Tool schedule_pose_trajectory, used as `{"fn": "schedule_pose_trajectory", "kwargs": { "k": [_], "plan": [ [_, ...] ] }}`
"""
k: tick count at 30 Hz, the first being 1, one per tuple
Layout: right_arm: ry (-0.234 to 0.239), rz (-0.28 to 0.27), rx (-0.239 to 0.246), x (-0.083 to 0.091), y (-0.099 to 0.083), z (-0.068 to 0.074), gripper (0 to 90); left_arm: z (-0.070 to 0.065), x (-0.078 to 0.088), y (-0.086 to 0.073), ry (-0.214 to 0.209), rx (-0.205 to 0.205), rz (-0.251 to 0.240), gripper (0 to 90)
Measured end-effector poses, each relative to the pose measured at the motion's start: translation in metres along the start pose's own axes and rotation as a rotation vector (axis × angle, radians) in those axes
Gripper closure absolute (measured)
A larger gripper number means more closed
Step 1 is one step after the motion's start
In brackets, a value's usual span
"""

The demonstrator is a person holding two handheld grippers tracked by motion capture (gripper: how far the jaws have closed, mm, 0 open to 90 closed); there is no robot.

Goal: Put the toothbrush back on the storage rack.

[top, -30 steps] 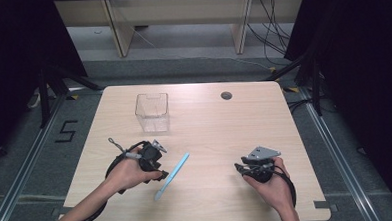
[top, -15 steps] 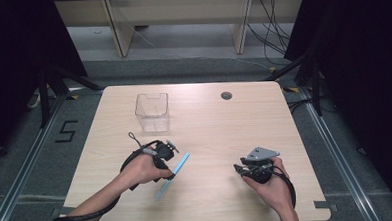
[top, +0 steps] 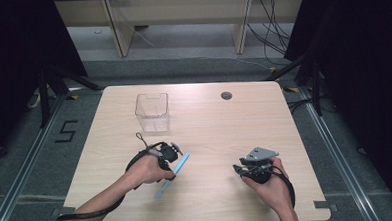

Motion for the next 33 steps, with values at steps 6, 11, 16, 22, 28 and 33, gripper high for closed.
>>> {"fn": "schedule_pose_trajectory", "kwargs": {
  "k": [6, 11, 16, 22, 28, 33],
  "plan": [
    [0.002, 0.007, -0.005, 0.000, 0.000, 0.001, 62.2, -0.001, -0.001, 0.001, 0.001, -0.001, -0.001, 63.9],
    [-0.002, -0.002, 0.010, -0.001, 0.001, 0.000, 62.2, -0.002, -0.005, 0.001, 0.004, -0.009, 0.009, 64.2],
    [0.009, 0.007, -0.004, -0.001, 0.000, 0.002, 62.1, 0.000, -0.006, 0.001, 0.013, -0.024, -0.002, 69.7],
    [0.005, 0.000, 0.013, -0.001, 0.001, 0.001, 62.0, 0.007, -0.004, -0.003, 0.040, -0.107, 0.023, 77.5],
    [0.028, 0.017, 0.014, -0.004, 0.001, 0.007, 61.4, 0.011, -0.002, -0.006, 0.048, -0.215, 0.000, 77.7],
    [0.080, 0.034, 0.088, -0.007, 0.005, 0.017, 58.3, 0.009, 0.002, -0.013, 0.023, -0.284, -0.016, 77.8]
  ]
}}
Point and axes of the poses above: each handheld gripper's, and its own axes: x roughly backward along the jaws, y roughly out of its top, z roughly to its left, the point moved 10 cm from there along -x, roughly forward along the jaws, and after that the axes turned 15 degrees about x, right-handed, at the moved point
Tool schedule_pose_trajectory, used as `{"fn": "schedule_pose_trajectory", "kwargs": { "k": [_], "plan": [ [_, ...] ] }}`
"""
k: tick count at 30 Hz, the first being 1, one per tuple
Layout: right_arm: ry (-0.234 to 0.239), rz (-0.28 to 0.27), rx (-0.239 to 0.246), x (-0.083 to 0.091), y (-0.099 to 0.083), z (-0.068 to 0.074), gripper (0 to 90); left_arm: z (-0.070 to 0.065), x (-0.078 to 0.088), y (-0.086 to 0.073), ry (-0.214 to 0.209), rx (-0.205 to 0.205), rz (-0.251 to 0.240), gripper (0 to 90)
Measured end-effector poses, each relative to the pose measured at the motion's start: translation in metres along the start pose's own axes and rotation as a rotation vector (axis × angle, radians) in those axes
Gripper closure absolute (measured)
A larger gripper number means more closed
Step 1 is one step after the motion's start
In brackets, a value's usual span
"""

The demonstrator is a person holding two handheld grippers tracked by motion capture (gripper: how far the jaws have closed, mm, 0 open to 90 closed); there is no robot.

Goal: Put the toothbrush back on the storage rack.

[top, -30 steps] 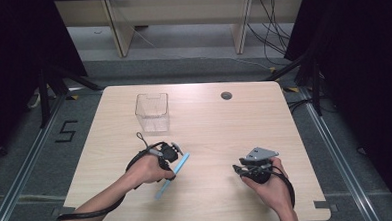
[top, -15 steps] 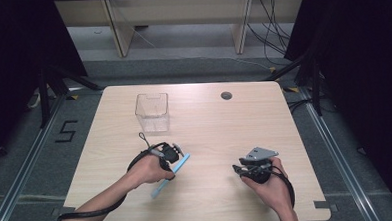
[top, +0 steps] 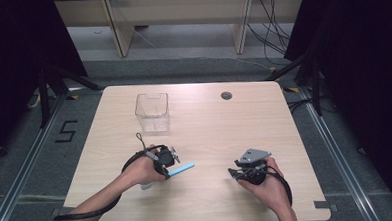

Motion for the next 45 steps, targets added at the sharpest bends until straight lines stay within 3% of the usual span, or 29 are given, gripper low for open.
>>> {"fn": "schedule_pose_trajectory", "kwargs": {
  "k": [3, 6, 7, 10, 11, 14, 15, 16, 18, 22, 24, 27, 28, 32, 33, 37, 39, 42, 45],
  "plan": [
    [0.042, -0.006, 0.080, -0.006, 0.007, 0.009, 56.9, -0.004, 0.006, -0.005, -0.010, -0.060, -0.005, 77.8],
    [0.112, 0.009, 0.173, -0.010, 0.015, 0.020, 56.5, -0.010, 0.012, -0.010, -0.023, -0.117, -0.010, 77.8],
    [0.160, 0.016, 0.197, -0.014, 0.022, 0.030, 56.4, -0.013, 0.014, -0.011, -0.028, -0.139, -0.017, 77.8],
    [0.195, 0.010, 0.236, -0.017, 0.029, 0.035, 56.4, -0.021, 0.017, -0.016, -0.038, -0.187, -0.017, 77.8],
    [0.216, 0.021, 0.218, -0.017, 0.033, 0.041, 56.5, -0.023, 0.019, -0.016, -0.042, -0.195, -0.018, 77.8],
    [0.283, 0.017, 0.306, -0.022, 0.048, 0.052, 57.6, -0.031, 0.022, -0.016, -0.045, -0.232, -0.024, 77.8],
    [0.315, 0.024, 0.311, -0.023, 0.050, 0.057, 57.9, -0.031, 0.022, -0.016, -0.045, -0.232, -0.024, 77.8],
    [0.315, 0.024, 0.311, -0.023, 0.050, 0.057, 57.9, -0.033, 0.023, -0.016, -0.046, -0.242, -0.025, 77.8],
    [0.345, 0.019, 0.353, -0.027, 0.056, 0.062, 58.7, -0.037, 0.024, -0.015, -0.052, -0.256, -0.030, 77.8],
    [0.412, 0.028, 0.379, -0.033, 0.059, 0.073, 60.4, -0.044, 0.024, -0.014, -0.058, -0.284, -0.031, 77.8],
    [0.441, 0.045, 0.365, -0.034, 0.056, 0.078, 61.5, -0.047, 0.024, -0.014, -0.059, -0.297, -0.034, 77.7],
    [0.459, 0.027, 0.391, -0.037, 0.057, 0.079, 62.6, -0.051, 0.025, -0.014, -0.062, -0.307, -0.033, 77.7],
    [0.458, 0.041, 0.370, -0.036, 0.056, 0.080, 63.3, -0.053, 0.025, -0.014, -0.064, -0.313, -0.032, 77.8],
    [0.483, 0.014, 0.444, -0.041, 0.057, 0.083, 65.4, -0.057, 0.024, -0.013, -0.069, -0.324, -0.032, 77.8],
    [0.482, 0.030, 0.424, -0.041, 0.056, 0.084, 65.8, -0.057, 0.024, -0.012, -0.068, -0.324, -0.033, 77.8],
    [0.497, 0.027, 0.443, -0.044, 0.055, 0.087, 69.0, -0.058, 0.024, -0.011, -0.066, -0.332, -0.037, 77.8],
    [0.509, 0.029, 0.425, -0.044, 0.055, 0.090, 71.3, -0.058, 0.025, -0.010, -0.063, -0.340, -0.037, 77.8],
    [0.510, 0.023, 0.453, -0.046, 0.055, 0.091, 74.3, -0.059, 0.025, -0.010, -0.059, -0.346, -0.040, 77.8],
    [0.515, 0.039, 0.436, -0.044, 0.054, 0.093, 75.9, -0.059, 0.025, -0.010, -0.056, -0.351, -0.042, 77.8]
  ]
}}
Point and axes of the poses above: each handheld gripper's, and its own axes: x roughly backward along the jaws, y roughly out of its top, z roughly to its left, the point moved 10 cm from there along -x, roughly forward along the jaws, and after that the axes turned 15 degrees about x, right-handed, at the moved point
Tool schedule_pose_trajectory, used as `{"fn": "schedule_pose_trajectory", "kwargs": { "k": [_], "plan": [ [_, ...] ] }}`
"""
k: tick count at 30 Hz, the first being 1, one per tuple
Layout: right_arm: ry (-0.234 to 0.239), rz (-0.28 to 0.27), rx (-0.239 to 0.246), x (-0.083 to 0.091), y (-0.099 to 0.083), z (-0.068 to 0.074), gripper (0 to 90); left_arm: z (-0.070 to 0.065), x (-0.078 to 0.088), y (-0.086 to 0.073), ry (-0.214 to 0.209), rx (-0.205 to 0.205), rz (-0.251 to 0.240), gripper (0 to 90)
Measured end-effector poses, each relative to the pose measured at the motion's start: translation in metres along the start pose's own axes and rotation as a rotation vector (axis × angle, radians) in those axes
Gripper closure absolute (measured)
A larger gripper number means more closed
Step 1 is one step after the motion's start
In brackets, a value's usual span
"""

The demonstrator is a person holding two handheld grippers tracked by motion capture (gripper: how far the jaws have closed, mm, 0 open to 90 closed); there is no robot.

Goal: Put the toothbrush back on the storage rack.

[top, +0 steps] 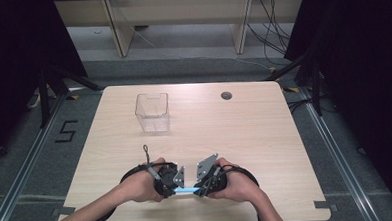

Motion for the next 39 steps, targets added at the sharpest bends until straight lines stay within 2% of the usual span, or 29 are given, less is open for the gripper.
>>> {"fn": "schedule_pose_trajectory", "kwargs": {
  "k": [1, 2, 4, 5, 6, 7, 8, 9, 10, 11, 12, 13, 14, 15, 16, 17, 18, 19, 20, 21, 23, 25, 28, 30, 31, 32, 33, 37, 39],
  "plan": [
    [0.000, 0.000, 0.000, 0.000, 0.000, 0.000, 75.9, 0.000, 0.000, 0.000, -0.002, -0.001, -0.001, 77.8],
    [0.001, -0.007, 0.029, 0.000, 0.000, -0.001, 76.5, 0.000, 0.001, 0.000, -0.003, -0.004, 0.001, 77.7],
    [0.012, -0.011, 0.037, 0.000, 0.001, 0.001, 78.0, 0.000, 0.001, 0.000, -0.004, -0.003, 0.001, 77.3],
    [0.001, -0.012, 0.062, 0.000, 0.002, 0.000, 78.6, 0.001, 0.001, 0.000, -0.004, -0.002, -0.003, 77.0],
    [0.014, -0.018, 0.068, 0.000, 0.003, 0.003, 78.7, 0.001, 0.002, 0.000, -0.011, 0.004, -0.006, 76.8],
    [0.004, -0.015, 0.094, 0.000, 0.003, 0.001, 78.8, 0.001, 0.002, 0.000, -0.014, 0.012, -0.011, 76.5],
    [-0.003, -0.013, 0.093, 0.000, 0.003, 0.000, 78.9, 0.002, 0.003, 0.000, -0.015, 0.020, -0.017, 76.0],
    [-0.008, -0.017, 0.102, 0.001, 0.003, 0.000, 79.0, 0.003, 0.004, 0.002, -0.010, 0.033, -0.034, 74.1],
    [-0.015, -0.037, 0.145, 0.001, 0.005, -0.004, 79.0, 0.006, 0.006, 0.003, -0.001, 0.042, -0.056, 71.5],
    [-0.029, -0.023, 0.095, 0.004, 0.002, -0.003, 79.0, 0.007, 0.009, 0.004, 0.006, 0.070, -0.081, 65.1],
    [-0.029, -0.023, 0.095, 0.004, 0.002, -0.003, 79.0, 0.009, 0.012, 0.005, 0.015, 0.081, -0.101, 65.1],
    [-0.042, -0.042, 0.173, 0.004, 0.003, -0.010, 79.0, 0.012, 0.018, 0.008, 0.020, 0.121, -0.156, 62.0],
    [-0.057, -0.021, 0.035, 0.008, -0.002, -0.003, 79.0, 0.014, 0.021, 0.009, 0.027, 0.139, -0.187, 57.5],
    [-0.065, -0.017, -0.016, 0.010, -0.003, -0.002, 79.0, 0.015, 0.025, 0.009, 0.028, 0.160, -0.214, 55.7],
    [-0.124, -0.038, -0.007, 0.014, -0.005, -0.011, 79.0, 0.016, 0.029, 0.010, 0.035, 0.198, -0.265, 51.4],
    [-0.124, -0.038, -0.007, 0.014, -0.005, -0.011, 79.0, 0.019, 0.034, 0.008, 0.045, 0.217, -0.290, 51.4],
    [-0.143, -0.050, -0.043, 0.016, -0.006, -0.013, 79.0, 0.022, 0.038, 0.008, 0.056, 0.250, -0.335, 49.5],
    [-0.176, -0.066, -0.043, 0.018, -0.007, -0.017, 79.0, 0.024, 0.044, 0.005, 0.059, 0.275, -0.371, 47.7],
    [-0.242, -0.084, -0.107, 0.024, -0.011, -0.024, 79.0, 0.028, 0.050, 0.002, 0.065, 0.316, -0.433, 45.9],
    [-0.242, -0.084, -0.107, 0.024, -0.011, -0.024, 79.0, 0.028, 0.050, 0.002, 0.065, 0.316, -0.433, 45.0],
    [-0.295, -0.106, -0.121, 0.027, -0.014, -0.031, 79.0, 0.032, 0.055, -0.001, 0.061, 0.378, -0.509, 43.8],
    [-0.336, -0.123, -0.149, 0.031, -0.016, -0.034, 78.9, 0.035, 0.056, -0.007, 0.065, 0.419, -0.551, 42.4],
    [-0.375, -0.148, -0.153, 0.034, -0.016, -0.038, 79.0, 0.035, 0.048, -0.015, 0.044, 0.478, -0.600, 40.5],
    [-0.410, -0.170, -0.175, 0.036, -0.015, -0.041, 78.9, 0.037, 0.043, -0.018, 0.043, 0.519, -0.645, 40.4],
    [-0.419, -0.175, -0.163, 0.036, -0.015, -0.043, 78.9, 0.038, 0.040, -0.019, 0.048, 0.537, -0.670, 40.3],
    [-0.429, -0.183, -0.193, 0.036, -0.015, -0.043, 78.9, 0.039, 0.037, -0.021, 0.050, 0.546, -0.682, 40.3],
    [-0.439, -0.192, -0.177, 0.036, -0.015, -0.046, 78.9, 0.040, 0.034, -0.023, 0.054, 0.567, -0.697, 40.4],
    [-0.501, -0.252, -0.215, 0.039, -0.013, -0.052, 78.9, 0.045, 0.028, -0.026, 0.037, 0.636, -0.756, 39.8],
    [-0.515, -0.265, -0.217, 0.040, -0.012, -0.054, 78.9, 0.048, 0.027, -0.026, 0.036, 0.671, -0.781, 39.7]
  ]
}}
Point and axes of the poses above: each handheld gripper's, and its own axes: x roughly backward along the jaws, y roughly out of its top, z roughly to its left, the point moved 10 cm from there along -x, roughly forward along the jaws, and after that the axes turned 15 degrees about x, right-handed, at the moved point
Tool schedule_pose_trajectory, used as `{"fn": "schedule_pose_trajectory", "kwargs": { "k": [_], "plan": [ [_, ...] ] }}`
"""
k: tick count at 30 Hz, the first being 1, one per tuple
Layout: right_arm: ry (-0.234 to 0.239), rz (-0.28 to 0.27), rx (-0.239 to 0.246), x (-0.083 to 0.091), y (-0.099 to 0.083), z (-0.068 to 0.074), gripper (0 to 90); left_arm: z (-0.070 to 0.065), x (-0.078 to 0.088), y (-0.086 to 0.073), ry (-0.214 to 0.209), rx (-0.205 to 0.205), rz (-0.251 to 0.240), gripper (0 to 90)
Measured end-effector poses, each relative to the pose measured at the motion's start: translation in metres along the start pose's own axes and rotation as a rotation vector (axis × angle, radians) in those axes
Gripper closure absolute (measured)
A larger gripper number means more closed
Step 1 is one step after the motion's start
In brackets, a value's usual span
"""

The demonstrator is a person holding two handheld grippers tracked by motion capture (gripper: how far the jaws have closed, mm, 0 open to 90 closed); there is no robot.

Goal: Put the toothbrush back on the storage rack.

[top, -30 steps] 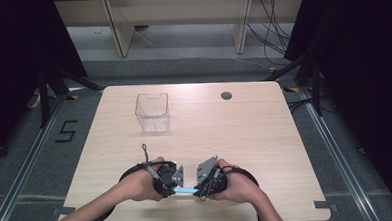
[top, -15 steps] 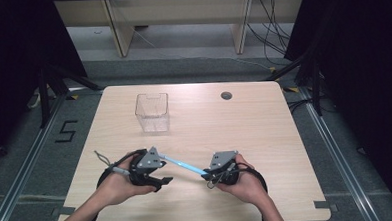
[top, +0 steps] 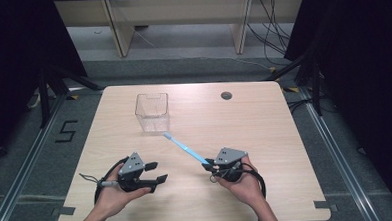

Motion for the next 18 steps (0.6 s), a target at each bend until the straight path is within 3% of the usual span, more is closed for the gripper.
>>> {"fn": "schedule_pose_trajectory", "kwargs": {
  "k": [1, 8, 9, 14, 15, 18],
  "plan": [
    [-0.028, -0.018, -0.011, 0.000, 0.002, -0.003, 78.9, 0.001, -0.001, 0.001, 0.000, 0.015, -0.012, 39.1],
    [-0.075, -0.060, -0.057, 0.001, 0.007, -0.005, 78.9, 0.009, -0.003, 0.010, 0.018, 0.082, -0.097, 38.7],
    [-0.077, -0.070, -0.043, 0.000, 0.009, -0.006, 78.9, 0.010, -0.003, 0.011, 0.022, 0.094, -0.107, 38.6],
    [-0.099, -0.101, -0.057, -0.004, 0.012, -0.008, 78.9, 0.016, -0.003, 0.014, 0.028, 0.132, -0.129, 37.3],
    [-0.086, -0.090, -0.057, -0.004, 0.011, -0.007, 78.9, 0.017, -0.004, 0.014, 0.021, 0.134, -0.132, 36.9],
    [-0.092, -0.102, -0.056, -0.008, 0.012, -0.006, 78.9, 0.020, -0.004, 0.015, 0.041, 0.149, -0.132, 36.9]
  ]
}}
Point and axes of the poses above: each handheld gripper's, and its own axes: x roughly backward along the jaws, y roughly out of its top, z roughly to its left, the point moved 10 cm from there along -x, roughly forward along the jaws, and after that the axes turned 15 degrees about x, right-handed, at the moved point
